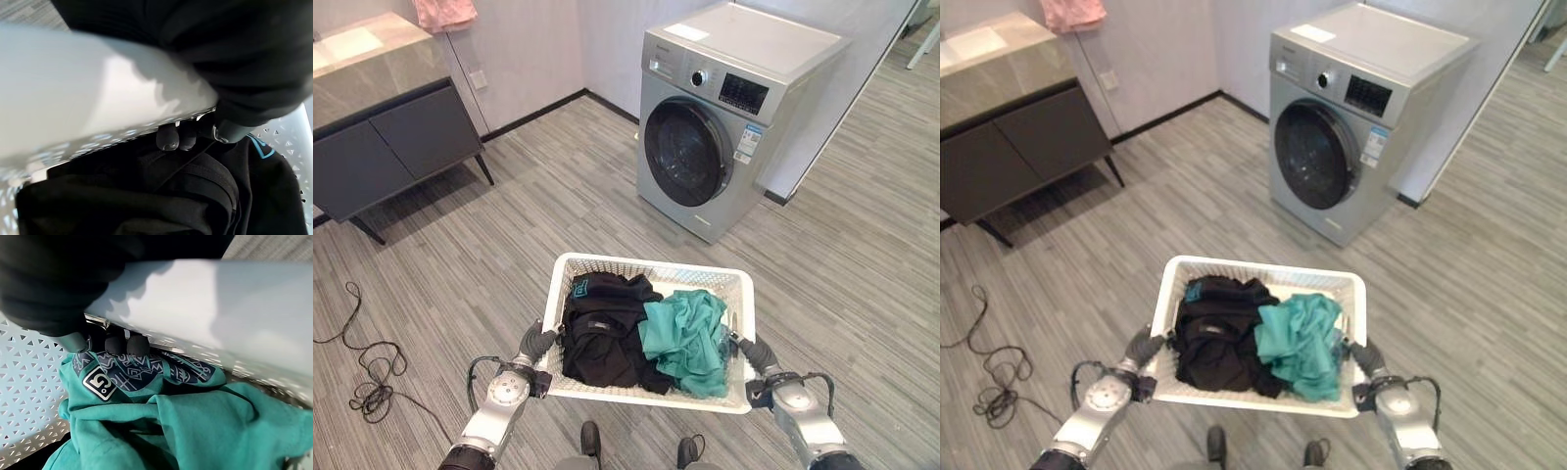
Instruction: Grab the laundry basket,head to the washer,open it,put in the laundry and shut it.
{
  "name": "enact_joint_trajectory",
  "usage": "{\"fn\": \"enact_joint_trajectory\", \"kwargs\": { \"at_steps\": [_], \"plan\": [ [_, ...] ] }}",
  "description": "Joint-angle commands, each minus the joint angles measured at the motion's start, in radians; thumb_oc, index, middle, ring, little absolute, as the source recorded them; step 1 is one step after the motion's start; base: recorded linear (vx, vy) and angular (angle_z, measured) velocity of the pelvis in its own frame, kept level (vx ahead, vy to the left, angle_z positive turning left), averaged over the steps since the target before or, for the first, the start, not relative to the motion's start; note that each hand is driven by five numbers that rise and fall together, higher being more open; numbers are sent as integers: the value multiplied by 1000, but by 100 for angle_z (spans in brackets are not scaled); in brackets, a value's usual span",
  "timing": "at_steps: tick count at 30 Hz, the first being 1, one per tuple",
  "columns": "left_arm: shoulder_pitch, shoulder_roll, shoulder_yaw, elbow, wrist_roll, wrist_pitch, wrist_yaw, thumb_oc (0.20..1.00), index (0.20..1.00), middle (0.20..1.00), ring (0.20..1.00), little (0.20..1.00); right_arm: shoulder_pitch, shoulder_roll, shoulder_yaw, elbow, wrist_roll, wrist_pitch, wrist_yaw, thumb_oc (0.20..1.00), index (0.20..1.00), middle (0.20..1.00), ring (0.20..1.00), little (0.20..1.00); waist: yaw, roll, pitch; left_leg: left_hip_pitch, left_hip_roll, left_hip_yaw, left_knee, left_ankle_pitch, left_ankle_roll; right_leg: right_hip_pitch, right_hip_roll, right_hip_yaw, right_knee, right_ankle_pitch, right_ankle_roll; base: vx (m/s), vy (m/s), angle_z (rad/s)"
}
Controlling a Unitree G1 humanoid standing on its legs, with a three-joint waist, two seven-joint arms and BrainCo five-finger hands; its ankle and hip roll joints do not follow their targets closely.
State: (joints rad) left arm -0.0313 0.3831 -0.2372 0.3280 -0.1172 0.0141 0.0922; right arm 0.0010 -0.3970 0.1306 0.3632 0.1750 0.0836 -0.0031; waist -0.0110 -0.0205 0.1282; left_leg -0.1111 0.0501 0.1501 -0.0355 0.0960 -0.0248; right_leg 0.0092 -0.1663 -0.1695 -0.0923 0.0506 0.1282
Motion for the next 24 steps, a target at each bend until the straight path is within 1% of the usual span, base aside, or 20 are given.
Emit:
{"fn": "enact_joint_trajectory", "kwargs": {
  "at_steps": [1,2,3,5,7,8,9,10,12,13,14,15,16,18,19,20,21,22,23,24],
  "plan": [
    [-109,52,105,-32,-19,-91,24,200,200,200,200,200,-107,-96,-150,-39,10,-66,-57,200,200,200,200,200,19,-18,30,-50,55,-43,247,-242,-25,-21,-83,-2,5,-25,32,103,332,-6],
    [-112,54,105,-33,-19,-90,21,200,200,200,200,200,-108,-101,-160,-38,4,-60,-60,200,200,200,200,200,20,-12,30,-43,47,-37,260,-272,-8,-10,-102,-1,12,-23,43,127,368,-5],
    [-123,57,101,-34,-18,-87,19,200,200,200,200,200,-101,-99,-175,-48,4,-56,-60,200,200,200,200,200,19,-9,27,-37,31,-34,257,-276,11,-20,-125,1,60,-32,46,173,404,-4],
    [-141,59,82,-32,-13,-81,12,200,200,200,200,200,-75,-96,-204,-61,12,-55,-59,200,200,200,200,200,8,3,23,-5,-5,-48,227,-277,41,-57,-147,21,216,-44,25,186,367,2],
    [-149,61,76,-21,-5,-74,10,200,200,200,200,200,-58,-88,-213,-65,17,-59,-55,200,200,200,200,200,-20,18,39,42,-23,-55,194,-277,62,-136,-101,63,372,-51,6,196,313,3],
    [-152,61,80,-13,-5,-72,11,200,200,200,200,200,-62,-87,-205,-59,15,-61,-54,200,200,200,200,200,-30,27,46,77,-33,-46,165,-271,67,-191,-63,64,425,-59,-1,208,277,2],
    [-149,59,83,-9,-5,-69,10,200,200,200,200,200,-62,-86,-199,-51,17,-59,-51,200,200,200,200,200,-42,34,52,113,-40,-42,136,-273,68,-232,-23,60,438,-73,-6,256,219,-7],
    [-146,61,91,-6,-5,-72,7,200,200,200,200,200,-56,-85,-202,-50,21,-59,-47,200,200,200,200,200,-53,36,54,149,-51,-41,98,-270,65,-262,12,50,407,-81,-7,269,143,-24],
    [-144,64,96,-12,-9,-72,6,200,200,200,200,200,-51,-84,-201,-47,27,-66,-47,200,200,200,200,200,-64,36,55,196,-72,-38,56,-278,63,-310,32,0,310,-56,-7,291,71,-11],
    [-145,62,94,-13,-8,-72,5,200,200,200,200,200,-47,-81,-199,-45,29,-68,-47,200,200,200,200,200,-70,38,55,219,-77,-41,41,-285,58,-308,43,-27,256,-48,-2,231,23,11],
    [-144,62,93,-13,-8,-72,5,200,200,200,200,200,-46,-82,-199,-45,29,-68,-48,200,200,200,200,200,-72,44,57,226,-71,-45,38,-289,57,-298,48,-34,249,-49,-2,517,-23,11],
    [-162,54,96,-1,3,-71,10,200,200,200,200,200,-34,-76,-200,-36,28,-70,-50,200,200,200,200,200,-92,42,51,286,-84,-61,39,-336,47,-343,73,-72,120,-18,24,544,-43,14],
    [-171,49,94,3,6,-71,12,200,200,200,200,200,-32,-75,-200,-34,26,-72,-51,200,200,200,200,200,-96,40,48,303,-88,-63,39,-349,43,-347,74,-86,92,-5,30,531,-42,23],
    [-173,48,93,6,7,-72,13,200,200,200,200,200,-32,-75,-200,-34,26,-72,-52,200,200,200,200,200,-99,44,50,305,-84,-66,39,-351,42,-336,77,-92,78,1,30,183,-39,29],
    [-180,35,84,13,7,-75,10,200,200,200,200,200,-26,-75,-206,-38,30,-77,-55,200,200,200,200,200,-109,36,43,336,-93,-60,46,-369,32,-334,56,-146,80,26,28,415,-112,38],
    [-181,30,74,12,9,-77,4,200,200,200,200,200,-10,-76,-216,-50,34,-81,-56,200,200,200,200,200,-118,34,27,358,-92,-60,55,-389,26,-313,56,-150,85,20,19,554,-138,38],
    [-175,25,67,9,11,-78,2,200,200,200,200,200,4,-76,-222,-57,34,-80,-58,200,200,200,200,200,-128,37,20,364,-86,-65,78,-388,15,-298,60,-136,104,25,5,521,-122,56],
    [-174,12,59,20,9,-85,8,200,200,200,200,200,13,-80,-219,-66,36,-89,-54,200,200,200,200,200,-140,48,5,364,-70,-62,131,-361,-10,-279,75,-120,126,13,-11,492,-137,72],
    [-182,2,49,28,5,-86,8,200,200,200,200,200,17,-87,-224,-72,42,-91,-58,200,200,200,200,200,-154,61,-4,343,-43,-51,230,-291,-58,-255,95,-108,143,5,-32,436,-180,79],
    [-187,-1,40,33,-3,-85,7,200,200,200,200,200,21,-90,-228,-74,51,-92,-64,200,200,200,200,200,-160,59,2,294,-10,-40,374,-200,-87,-235,105,-86,158,-6,-55,345,-244,65]
  ]
}}
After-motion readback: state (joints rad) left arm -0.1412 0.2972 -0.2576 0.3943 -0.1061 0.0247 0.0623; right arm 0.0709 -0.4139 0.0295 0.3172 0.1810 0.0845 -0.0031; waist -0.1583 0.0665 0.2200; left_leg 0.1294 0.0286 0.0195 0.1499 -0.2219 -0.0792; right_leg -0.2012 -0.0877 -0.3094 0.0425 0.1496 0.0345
